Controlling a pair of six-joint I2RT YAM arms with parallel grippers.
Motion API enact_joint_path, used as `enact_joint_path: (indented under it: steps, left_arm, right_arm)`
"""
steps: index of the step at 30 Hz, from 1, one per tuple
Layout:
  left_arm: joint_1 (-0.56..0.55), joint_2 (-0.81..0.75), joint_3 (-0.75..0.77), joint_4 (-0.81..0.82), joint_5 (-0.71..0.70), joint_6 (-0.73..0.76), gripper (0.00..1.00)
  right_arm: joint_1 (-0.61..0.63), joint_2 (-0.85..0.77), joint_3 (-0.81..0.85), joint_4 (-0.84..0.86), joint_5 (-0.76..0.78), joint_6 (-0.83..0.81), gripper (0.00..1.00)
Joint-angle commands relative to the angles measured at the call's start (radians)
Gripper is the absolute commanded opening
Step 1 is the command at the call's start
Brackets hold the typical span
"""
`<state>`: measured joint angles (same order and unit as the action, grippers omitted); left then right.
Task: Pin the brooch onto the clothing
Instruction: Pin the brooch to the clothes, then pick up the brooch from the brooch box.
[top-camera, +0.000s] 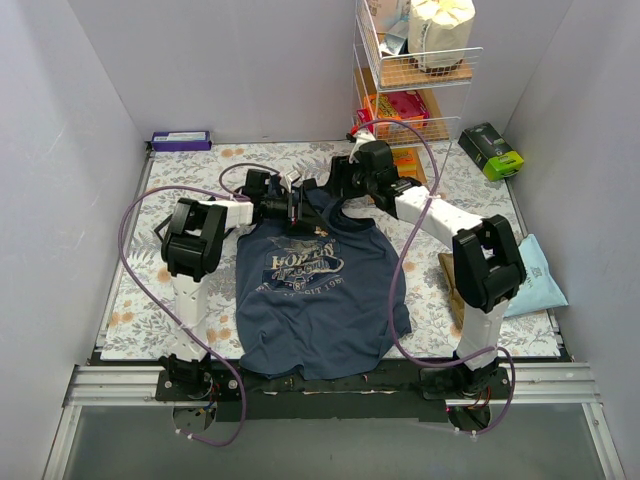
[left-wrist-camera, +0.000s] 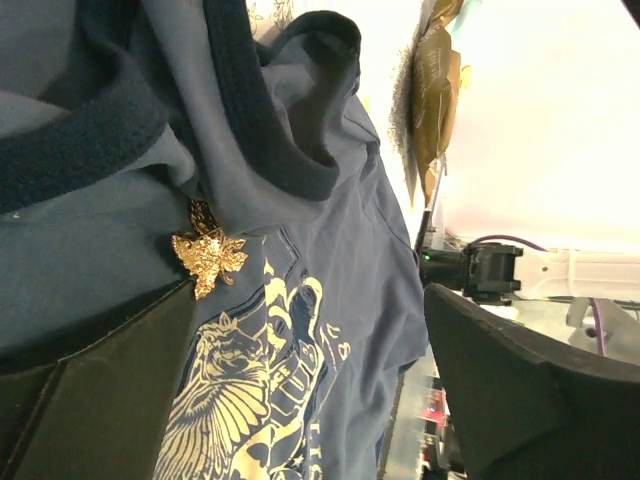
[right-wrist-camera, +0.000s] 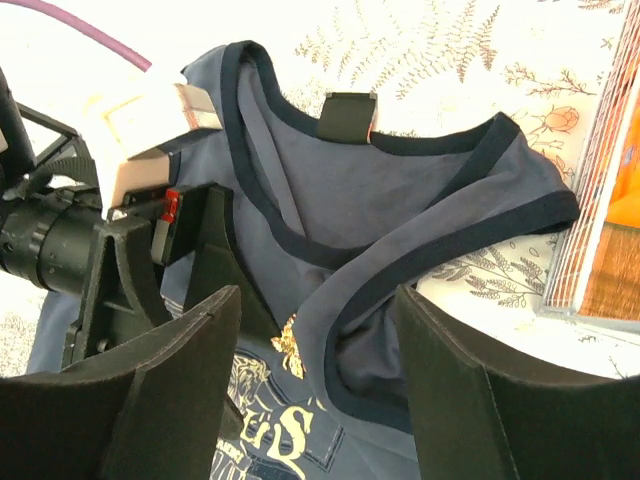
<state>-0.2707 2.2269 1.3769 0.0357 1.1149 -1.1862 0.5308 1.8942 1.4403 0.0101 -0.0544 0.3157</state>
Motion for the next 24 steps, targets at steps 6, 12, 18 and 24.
enact_joint_path:
  steps: [6, 12, 18, 24]
  left_arm:
    - [0.007, -0.21, -0.002, -0.115, -0.211, 0.177, 0.98]
    - [0.008, -0.335, -0.015, -0.174, -0.351, 0.255, 0.98]
    - [0.059, -0.56, -0.194, -0.183, -0.455, 0.322, 0.98]
    - [0.215, -0.804, -0.393, -0.246, -0.673, 0.369, 0.98]
  right_arm:
    - [0.006, -0.125, -0.075, -0.036, 0.013, -0.067, 0.72]
    - [0.02, -0.251, -0.193, -0.056, 0.005, -0.086, 0.72]
    - [0.055, -0.378, -0.322, -0.056, 0.004, -0.083, 0.72]
    - [0.106, -0.523, -0.455, -0.048, 0.001, -0.052, 0.72]
